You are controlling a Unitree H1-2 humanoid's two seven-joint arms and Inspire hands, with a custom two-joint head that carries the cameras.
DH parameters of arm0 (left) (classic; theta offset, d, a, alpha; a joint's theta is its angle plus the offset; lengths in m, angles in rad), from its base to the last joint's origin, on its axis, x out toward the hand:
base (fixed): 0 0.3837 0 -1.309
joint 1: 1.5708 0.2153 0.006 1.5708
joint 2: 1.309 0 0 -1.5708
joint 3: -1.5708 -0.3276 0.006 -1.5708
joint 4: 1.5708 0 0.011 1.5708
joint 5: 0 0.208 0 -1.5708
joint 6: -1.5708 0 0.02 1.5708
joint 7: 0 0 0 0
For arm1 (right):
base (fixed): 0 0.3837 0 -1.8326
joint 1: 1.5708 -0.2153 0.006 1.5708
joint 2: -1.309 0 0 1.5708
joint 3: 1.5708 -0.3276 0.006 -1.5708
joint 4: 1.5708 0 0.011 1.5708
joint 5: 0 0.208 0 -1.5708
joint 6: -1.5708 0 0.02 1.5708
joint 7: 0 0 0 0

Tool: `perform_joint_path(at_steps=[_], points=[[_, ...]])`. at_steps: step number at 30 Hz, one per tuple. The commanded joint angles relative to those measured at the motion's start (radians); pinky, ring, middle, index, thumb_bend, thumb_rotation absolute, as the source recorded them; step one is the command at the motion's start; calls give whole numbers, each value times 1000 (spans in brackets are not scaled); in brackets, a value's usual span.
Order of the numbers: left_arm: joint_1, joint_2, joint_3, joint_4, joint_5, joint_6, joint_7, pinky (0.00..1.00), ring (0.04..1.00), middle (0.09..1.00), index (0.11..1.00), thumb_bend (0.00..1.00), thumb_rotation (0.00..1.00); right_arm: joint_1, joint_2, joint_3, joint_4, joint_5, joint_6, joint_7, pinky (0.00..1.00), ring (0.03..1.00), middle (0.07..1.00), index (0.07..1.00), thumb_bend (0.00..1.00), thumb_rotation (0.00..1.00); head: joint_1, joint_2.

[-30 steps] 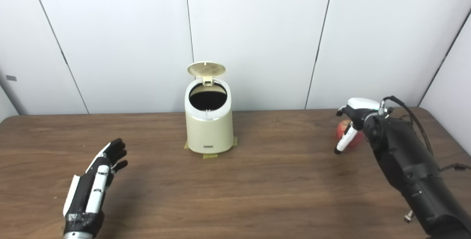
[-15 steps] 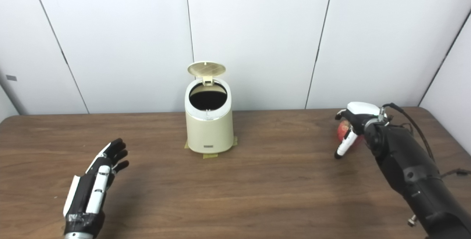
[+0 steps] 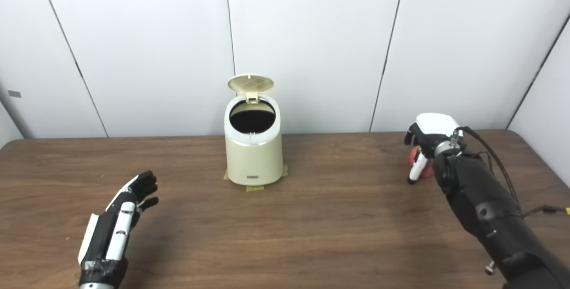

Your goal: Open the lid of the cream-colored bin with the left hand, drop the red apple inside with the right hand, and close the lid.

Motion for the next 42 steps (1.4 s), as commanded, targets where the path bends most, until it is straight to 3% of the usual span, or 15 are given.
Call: perform_joint_path(at_steps=[1,8,19,26,29,31,34,38,42], points=[[-12,-3,-2,-30,-5,-35,8,827,871,869,852,175,834,-30,-22,-12,-15,-10,14,-50,329,400,465,535,518,0,-2,0],[-13,0,-1,-28,-6,-29,7,836,873,871,854,176,836,-25,-25,-15,-30,6,12,-66,314,382,466,541,514,0,-4,2],[-16,-4,-4,-22,-3,-29,9,819,864,863,847,178,828,-6,-42,-8,-164,-4,5,-20,298,371,453,538,514,0,-3,1],[-17,-4,-5,-22,-2,-30,9,844,874,867,848,170,829,43,-42,-50,-432,14,20,65,333,381,480,516,517,0,0,0],[-19,-1,-7,-18,29,-28,18,847,872,864,845,174,828,54,-74,-1,-556,-65,-61,68,344,407,513,498,518,0,-1,1],[-20,1,-7,-14,39,-29,21,853,873,863,845,178,835,63,-76,-1,-627,-67,-107,65,315,405,495,500,520,0,-1,1],[-23,-2,-4,-6,31,-27,21,860,876,864,846,178,838,80,-55,-26,-755,-58,-144,71,258,398,472,501,521,0,0,0],[-26,-7,-2,6,4,-26,17,842,882,878,863,172,804,84,-1,-55,-914,-63,-132,140,349,431,516,476,519,0,0,-2],[-29,-7,-7,20,-15,-30,14,826,890,893,874,168,787,56,54,-64,-965,-68,-158,171,391,440,513,474,519,0,5,-7]])
